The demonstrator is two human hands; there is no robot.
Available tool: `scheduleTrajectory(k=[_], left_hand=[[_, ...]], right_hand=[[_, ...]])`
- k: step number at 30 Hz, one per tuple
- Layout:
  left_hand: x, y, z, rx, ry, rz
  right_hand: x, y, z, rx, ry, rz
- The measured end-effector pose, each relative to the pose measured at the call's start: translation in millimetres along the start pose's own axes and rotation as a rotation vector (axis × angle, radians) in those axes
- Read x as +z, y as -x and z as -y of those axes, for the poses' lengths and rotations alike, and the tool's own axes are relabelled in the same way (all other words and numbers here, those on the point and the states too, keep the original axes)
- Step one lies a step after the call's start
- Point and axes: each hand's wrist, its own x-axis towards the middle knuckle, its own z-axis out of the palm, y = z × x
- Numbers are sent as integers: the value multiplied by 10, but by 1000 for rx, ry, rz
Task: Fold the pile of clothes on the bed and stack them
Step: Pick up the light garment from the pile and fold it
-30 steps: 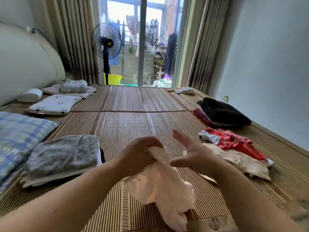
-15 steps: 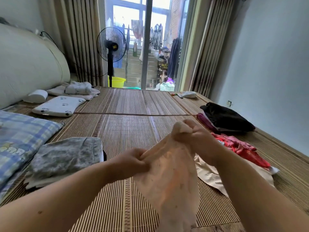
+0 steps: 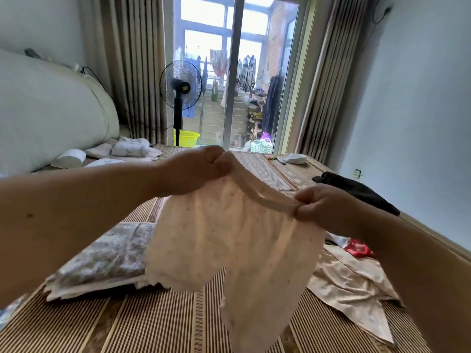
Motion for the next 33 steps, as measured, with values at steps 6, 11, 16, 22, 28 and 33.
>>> scheduleTrajectory(k=[6,11,16,22,28,33], left_hand=[[-240,72,108,17,144,51],[-208,111,234,-214,771,164],[197,5,161,-465,651,-108],[471,40,-305,-371,989,-69],[415,146,-322,-317,675,86],[492,131,55,-171,524,-60]], right_hand=[[-85,41,208,-203,-56,-277],[40,-22,364,-117,158,-144],[272,-327,340,244,-335,-343],[333,-380,358,146,-832,-321],[143,-328,257,-23,-538,-43],[70,-313,181,-62,-452,-98]])
